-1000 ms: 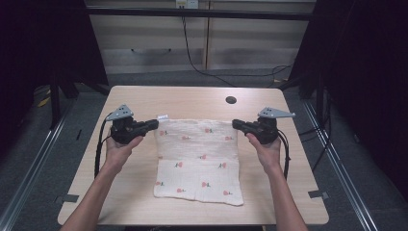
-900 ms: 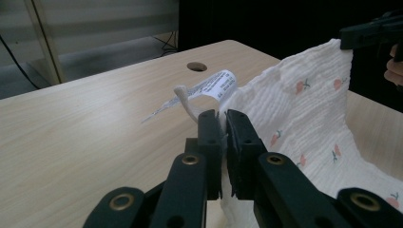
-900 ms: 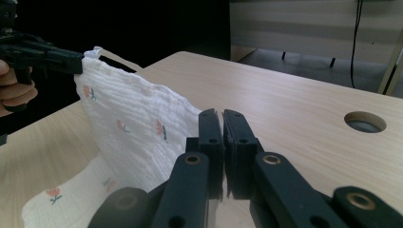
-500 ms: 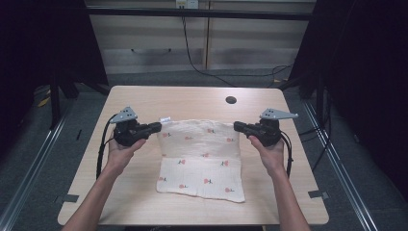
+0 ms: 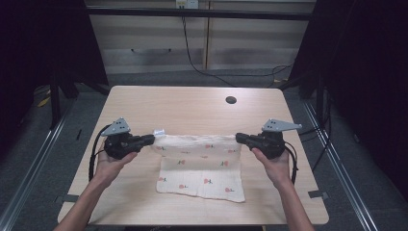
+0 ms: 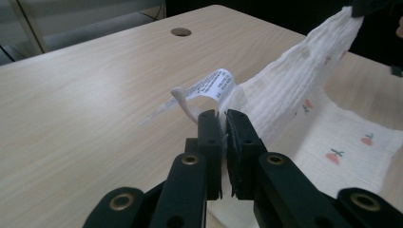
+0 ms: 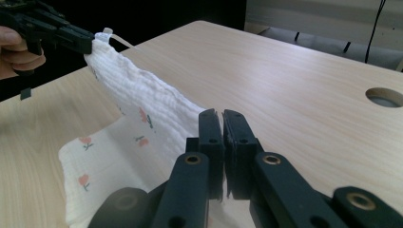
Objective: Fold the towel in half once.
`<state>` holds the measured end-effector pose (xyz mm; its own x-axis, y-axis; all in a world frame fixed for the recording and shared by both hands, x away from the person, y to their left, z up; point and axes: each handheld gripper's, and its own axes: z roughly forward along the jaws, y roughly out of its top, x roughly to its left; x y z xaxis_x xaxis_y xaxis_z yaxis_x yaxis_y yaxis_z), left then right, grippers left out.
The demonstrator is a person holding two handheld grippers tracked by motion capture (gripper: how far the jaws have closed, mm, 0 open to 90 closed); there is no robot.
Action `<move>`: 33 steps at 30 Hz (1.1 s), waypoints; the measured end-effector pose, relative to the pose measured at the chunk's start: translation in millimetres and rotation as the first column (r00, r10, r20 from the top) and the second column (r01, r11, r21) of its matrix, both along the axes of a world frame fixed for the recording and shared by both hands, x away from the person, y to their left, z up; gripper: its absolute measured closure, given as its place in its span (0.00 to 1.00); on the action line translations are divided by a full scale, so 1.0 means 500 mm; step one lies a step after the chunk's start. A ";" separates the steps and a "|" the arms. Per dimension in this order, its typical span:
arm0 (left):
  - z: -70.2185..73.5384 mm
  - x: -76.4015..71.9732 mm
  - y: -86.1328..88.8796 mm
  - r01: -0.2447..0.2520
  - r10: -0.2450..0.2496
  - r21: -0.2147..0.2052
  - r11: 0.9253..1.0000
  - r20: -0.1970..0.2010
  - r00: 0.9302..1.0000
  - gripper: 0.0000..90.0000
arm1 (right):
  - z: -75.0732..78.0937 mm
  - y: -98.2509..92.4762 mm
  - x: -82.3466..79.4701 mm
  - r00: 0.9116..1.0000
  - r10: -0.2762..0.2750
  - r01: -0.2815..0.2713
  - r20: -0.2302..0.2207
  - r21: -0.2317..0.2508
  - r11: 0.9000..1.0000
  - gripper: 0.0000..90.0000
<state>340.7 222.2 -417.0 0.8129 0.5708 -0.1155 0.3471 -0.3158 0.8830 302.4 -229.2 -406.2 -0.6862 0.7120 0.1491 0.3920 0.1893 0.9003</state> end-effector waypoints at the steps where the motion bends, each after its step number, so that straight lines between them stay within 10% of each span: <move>1: -0.003 -0.006 0.002 0.002 -0.002 -0.002 1.000 -0.001 1.000 0.95 | -0.004 0.002 -0.005 1.000 0.002 -0.002 -0.005 -0.003 1.000 0.97; 25: -0.096 -0.107 -0.004 0.098 -0.090 0.109 0.989 -0.077 0.993 0.95 | -0.114 0.005 -0.102 0.988 0.046 -0.061 -0.149 -0.096 0.993 0.97; 33: -0.139 -0.125 -0.017 0.138 -0.114 0.186 0.973 -0.133 0.985 0.94 | -0.165 0.017 -0.138 0.967 0.062 -0.106 -0.248 -0.167 0.980 0.95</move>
<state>278.3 213.9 -486.6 0.8666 0.4859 -0.1140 0.3936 -0.5250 0.7546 233.3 -220.9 -488.6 -0.7040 0.6835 0.1930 0.5682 0.3790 0.7304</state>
